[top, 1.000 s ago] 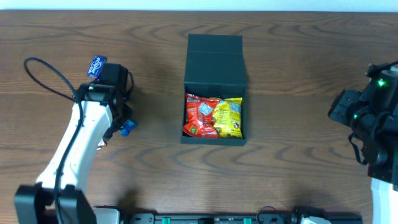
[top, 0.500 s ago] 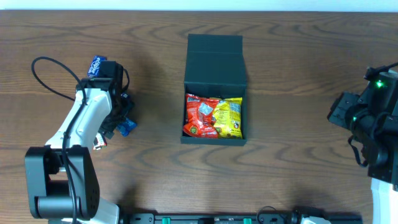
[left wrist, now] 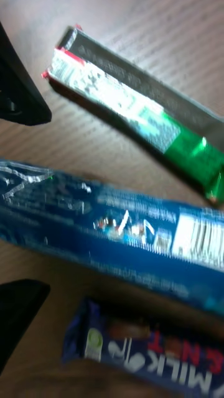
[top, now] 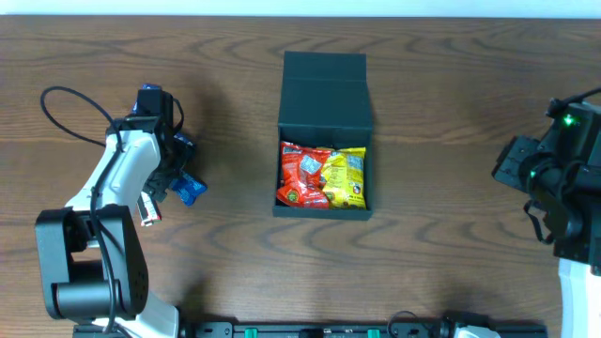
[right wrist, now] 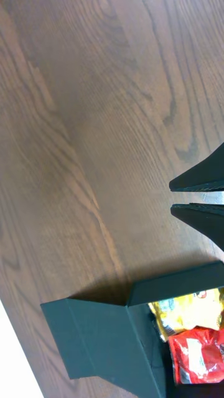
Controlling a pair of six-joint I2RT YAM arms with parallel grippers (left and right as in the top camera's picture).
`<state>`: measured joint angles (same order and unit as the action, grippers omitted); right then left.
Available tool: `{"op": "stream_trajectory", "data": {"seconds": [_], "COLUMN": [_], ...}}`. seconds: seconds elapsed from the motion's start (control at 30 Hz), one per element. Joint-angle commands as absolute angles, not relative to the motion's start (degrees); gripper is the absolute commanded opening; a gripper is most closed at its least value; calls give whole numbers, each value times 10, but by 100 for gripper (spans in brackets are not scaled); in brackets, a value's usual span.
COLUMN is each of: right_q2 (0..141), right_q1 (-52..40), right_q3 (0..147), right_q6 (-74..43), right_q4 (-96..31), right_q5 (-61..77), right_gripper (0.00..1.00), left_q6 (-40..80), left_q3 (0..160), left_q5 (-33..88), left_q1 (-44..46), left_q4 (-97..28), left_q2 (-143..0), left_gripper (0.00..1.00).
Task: Pack container
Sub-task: 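Move the left gripper to the pile and grasp the blue biscuit pack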
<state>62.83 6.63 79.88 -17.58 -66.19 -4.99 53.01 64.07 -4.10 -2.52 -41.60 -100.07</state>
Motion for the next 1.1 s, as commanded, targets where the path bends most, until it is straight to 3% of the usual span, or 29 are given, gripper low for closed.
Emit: {"op": "stream_trajectory", "data": {"seconds": [0.0,0.6,0.97,1.07], "right_q2": [630,630,630,630], "right_q1": [69,69,69,69], "right_q3": [808,808,808,808], "right_q6": [-181,-181,-177,-177], "right_q4": [-662,-661,-661,-660], "right_q5": [-58,-58,-58,-58], "right_gripper": [8,8,8,8], "left_q6": [494,482,475,469], "left_q3": [639,639,639,639], "left_q5": [-18,-15,8,10], "left_q1": [-27,-27,-27,-27], "left_q4": [-406,-397,-392,-391], "left_q2": [-1018,-1047,-1057,-1057], "left_gripper": [77,74,66,56]}}
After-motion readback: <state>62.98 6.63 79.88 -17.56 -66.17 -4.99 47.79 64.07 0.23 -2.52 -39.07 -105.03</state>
